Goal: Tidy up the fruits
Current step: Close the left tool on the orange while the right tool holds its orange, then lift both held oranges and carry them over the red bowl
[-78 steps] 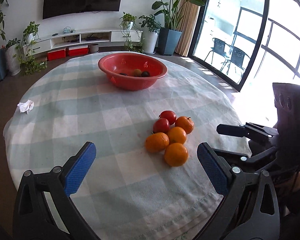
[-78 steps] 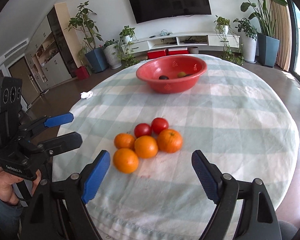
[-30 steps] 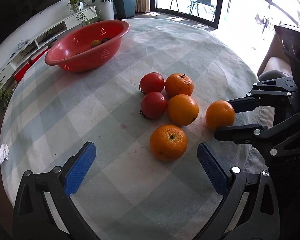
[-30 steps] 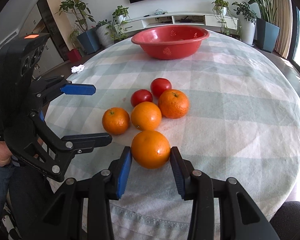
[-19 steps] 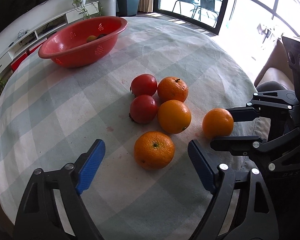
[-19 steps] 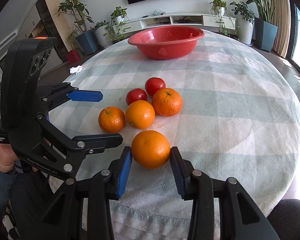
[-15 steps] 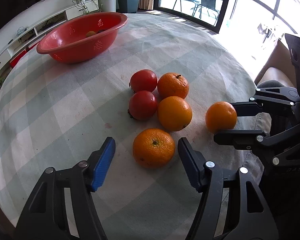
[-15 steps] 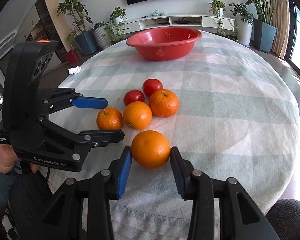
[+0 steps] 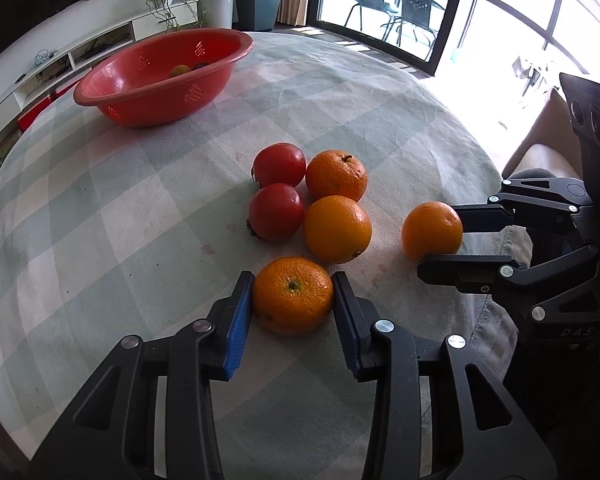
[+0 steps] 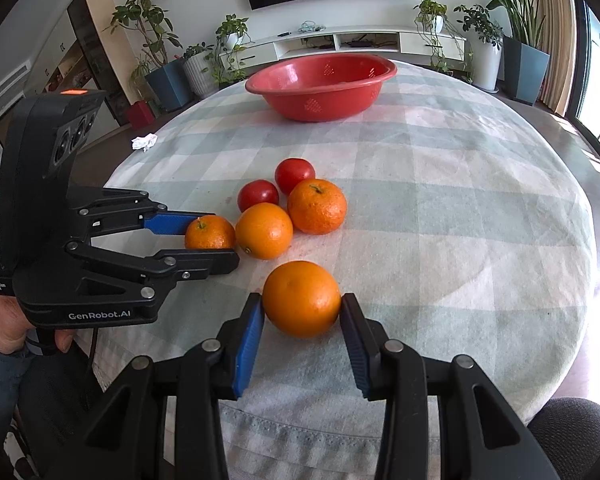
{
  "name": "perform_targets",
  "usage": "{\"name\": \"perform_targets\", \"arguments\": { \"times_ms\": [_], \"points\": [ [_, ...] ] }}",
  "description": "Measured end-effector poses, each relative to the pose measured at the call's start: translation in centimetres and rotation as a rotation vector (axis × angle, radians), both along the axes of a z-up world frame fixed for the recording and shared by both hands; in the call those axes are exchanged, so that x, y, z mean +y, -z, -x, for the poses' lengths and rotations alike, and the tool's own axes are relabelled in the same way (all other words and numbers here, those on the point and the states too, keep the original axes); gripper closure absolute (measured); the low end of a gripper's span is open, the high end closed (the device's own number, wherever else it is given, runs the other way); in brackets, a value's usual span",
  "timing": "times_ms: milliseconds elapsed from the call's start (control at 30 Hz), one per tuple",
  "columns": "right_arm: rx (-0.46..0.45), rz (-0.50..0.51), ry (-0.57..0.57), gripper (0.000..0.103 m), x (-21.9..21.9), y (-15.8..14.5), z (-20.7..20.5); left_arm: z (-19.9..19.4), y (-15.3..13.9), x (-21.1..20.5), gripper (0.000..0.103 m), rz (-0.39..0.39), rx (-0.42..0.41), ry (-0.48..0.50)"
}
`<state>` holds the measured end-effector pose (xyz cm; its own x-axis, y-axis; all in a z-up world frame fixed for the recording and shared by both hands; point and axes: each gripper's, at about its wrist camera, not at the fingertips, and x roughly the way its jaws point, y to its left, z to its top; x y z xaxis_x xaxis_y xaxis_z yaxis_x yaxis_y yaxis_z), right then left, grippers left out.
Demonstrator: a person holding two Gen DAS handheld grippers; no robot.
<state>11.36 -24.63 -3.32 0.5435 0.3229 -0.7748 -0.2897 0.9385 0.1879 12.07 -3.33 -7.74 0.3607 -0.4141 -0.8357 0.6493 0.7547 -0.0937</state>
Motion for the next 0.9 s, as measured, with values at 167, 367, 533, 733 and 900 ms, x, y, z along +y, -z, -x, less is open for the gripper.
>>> {"name": "perform_targets", "arguments": {
  "times_ms": [167, 367, 533, 733, 900],
  "points": [
    [-0.009, 0.000, 0.008, 0.061, -0.3, -0.3, -0.1, 0.3, -0.3, 0.8, 0.067, 0.026, 0.005, -0.025],
    [-0.016, -0.003, 0.019, 0.061, -1.0, -0.8, -0.4, 0.6, -1.6, 2.8, 0.067, 0.071, -0.011, -0.084],
    [-0.024, -0.010, 0.040, 0.061, -1.9, -1.3, -0.8, 0.6, -3.1, 4.7, 0.067, 0.107, -0.032, -0.129],
    [-0.041, -0.012, 0.079, 0.061, -3.8, -2.4, -1.5, 0.1, -5.1, 7.0, 0.067, 0.155, -0.069, -0.194],
    [-0.076, -0.013, 0.125, 0.061, -6.3, -4.3, -2.9, -1.5, -8.0, 9.3, 0.067, 0.184, -0.126, -0.259]
  ]
}}
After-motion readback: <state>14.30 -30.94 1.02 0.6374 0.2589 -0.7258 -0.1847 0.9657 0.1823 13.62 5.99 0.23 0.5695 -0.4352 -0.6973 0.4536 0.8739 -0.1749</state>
